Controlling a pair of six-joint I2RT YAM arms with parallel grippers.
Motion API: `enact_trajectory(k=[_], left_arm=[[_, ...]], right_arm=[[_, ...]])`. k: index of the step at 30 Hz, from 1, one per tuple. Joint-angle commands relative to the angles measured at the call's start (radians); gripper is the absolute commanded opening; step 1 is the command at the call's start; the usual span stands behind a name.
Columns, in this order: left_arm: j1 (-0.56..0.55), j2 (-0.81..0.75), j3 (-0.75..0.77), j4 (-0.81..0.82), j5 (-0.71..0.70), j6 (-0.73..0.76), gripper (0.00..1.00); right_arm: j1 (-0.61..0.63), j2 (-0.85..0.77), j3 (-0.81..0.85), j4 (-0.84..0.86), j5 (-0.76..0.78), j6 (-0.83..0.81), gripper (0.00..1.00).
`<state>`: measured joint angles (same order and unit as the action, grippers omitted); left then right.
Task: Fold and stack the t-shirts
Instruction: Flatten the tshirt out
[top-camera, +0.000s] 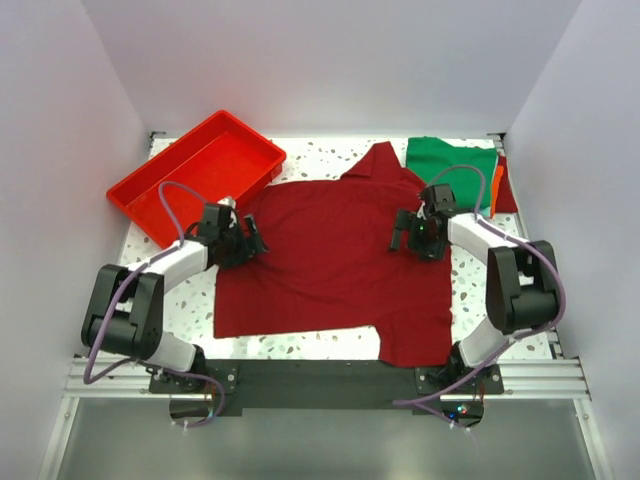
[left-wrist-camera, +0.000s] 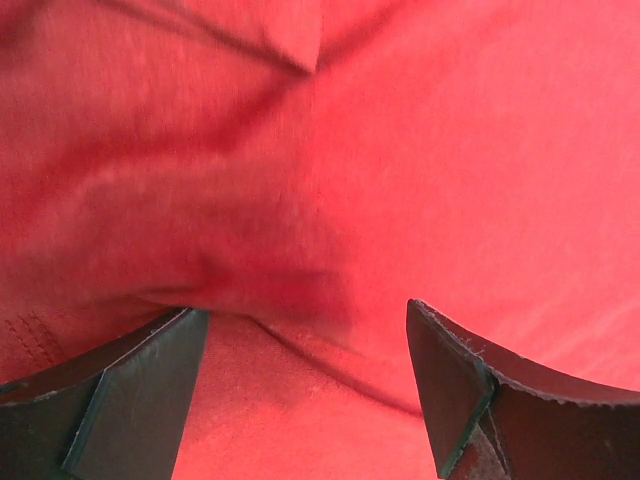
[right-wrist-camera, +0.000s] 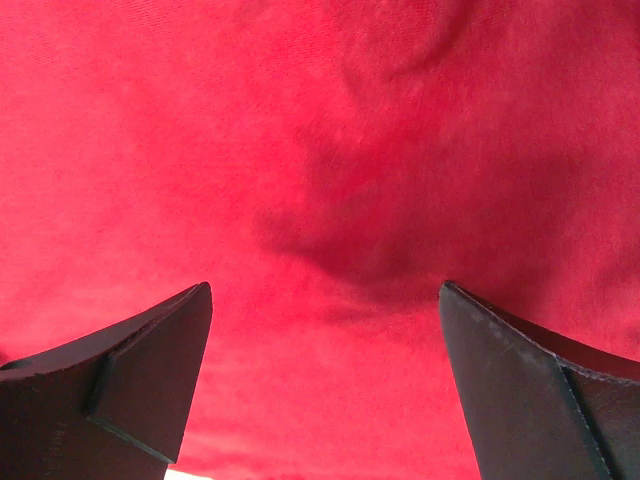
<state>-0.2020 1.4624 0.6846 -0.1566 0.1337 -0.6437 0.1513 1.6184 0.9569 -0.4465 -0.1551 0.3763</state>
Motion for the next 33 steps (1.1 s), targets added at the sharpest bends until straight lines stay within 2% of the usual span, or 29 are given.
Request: enact_trajectory(k=[1,8,14,21,27,33], left_arm=[[0.022,0.074,0.041,-0.015,-0.023,0.044,0.86],[0.065,0.164,0.136,-0.046,-0.039,0.085,0.86],[0.073,0.228,0.229,-0.026,-0.036,0.139,0.86],[0.073,0.279,0.340,-0.077,-0.082,0.219,0.86],[0.072,0.222,0.365,-0.093,-0.065,0.226,0.86],[0.015,0.041,0.316,-0.083,-0.117,0.282,0.86]], right_arm=[[0.001,0.055,0.048,0.038,0.015,-0.014,0.98],[-0.001,0.143,0.108,0.040,0.045,-0.014,0.98],[0.001,0.221,0.229,0.015,0.051,-0.016,0.98],[-0.001,0.268,0.347,-0.014,0.049,-0.016,0.98],[0.001,0.183,0.364,-0.031,0.005,-0.004,0.98],[-0.001,0.058,0.350,-0.076,0.014,0.004,0.98]])
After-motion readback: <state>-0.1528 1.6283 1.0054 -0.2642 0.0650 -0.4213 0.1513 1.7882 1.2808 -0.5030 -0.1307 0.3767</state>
